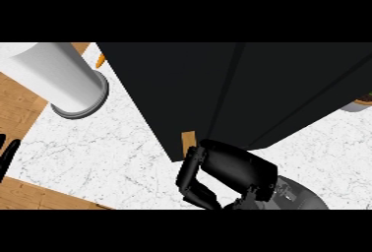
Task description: Pick up the bottled water, place it into the cabinet and close the cabinet
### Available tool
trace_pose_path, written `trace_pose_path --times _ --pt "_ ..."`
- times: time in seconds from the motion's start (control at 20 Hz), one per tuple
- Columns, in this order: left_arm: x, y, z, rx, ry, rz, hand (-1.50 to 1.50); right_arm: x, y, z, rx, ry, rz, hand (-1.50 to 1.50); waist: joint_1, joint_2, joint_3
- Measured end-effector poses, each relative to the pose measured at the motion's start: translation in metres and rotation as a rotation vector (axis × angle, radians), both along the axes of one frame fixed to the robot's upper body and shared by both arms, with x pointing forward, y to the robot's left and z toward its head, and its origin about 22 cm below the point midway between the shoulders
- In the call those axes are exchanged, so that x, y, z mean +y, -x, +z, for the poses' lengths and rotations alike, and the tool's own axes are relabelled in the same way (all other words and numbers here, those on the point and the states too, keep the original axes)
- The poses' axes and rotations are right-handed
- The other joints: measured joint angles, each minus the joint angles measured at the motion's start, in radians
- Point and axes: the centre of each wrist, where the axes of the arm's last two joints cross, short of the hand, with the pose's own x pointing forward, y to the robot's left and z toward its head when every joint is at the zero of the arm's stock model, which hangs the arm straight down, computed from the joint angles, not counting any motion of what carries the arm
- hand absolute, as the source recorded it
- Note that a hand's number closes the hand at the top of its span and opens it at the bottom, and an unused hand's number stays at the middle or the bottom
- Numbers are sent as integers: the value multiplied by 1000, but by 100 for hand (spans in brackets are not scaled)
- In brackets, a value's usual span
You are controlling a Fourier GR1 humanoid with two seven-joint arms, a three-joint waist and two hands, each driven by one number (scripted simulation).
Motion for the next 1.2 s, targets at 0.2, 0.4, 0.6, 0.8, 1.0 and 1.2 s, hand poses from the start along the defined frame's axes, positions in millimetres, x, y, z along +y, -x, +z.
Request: trace_pose_path --times 0.2,0.4,0.6,0.8,1.0,1.2 --pt "3 2 -3 7 7 10 -150 23 -31 10 31 22 -115 150 -18 -2 6" --pt "6 3 -4 6 8 19 -150 37 -56 18 58 18 -243 150 -28 -6 12" --pt "9 7 -6 8 11 21 -150 47 -72 20 96 8 -347 150 -37 -11 16" --pt "11 8 -7 0 20 25 -150 55 -83 21 121 -9 -421 150 -46 -13 18" --pt "12 11 -9 0 28 28 -150 59 -91 21 157 -46 -475 -150 -48 -14 16" --pt "13 13 -9 -1 31 30 -150 64 -97 22 192 -79 -509 -150 -55 -16 15"
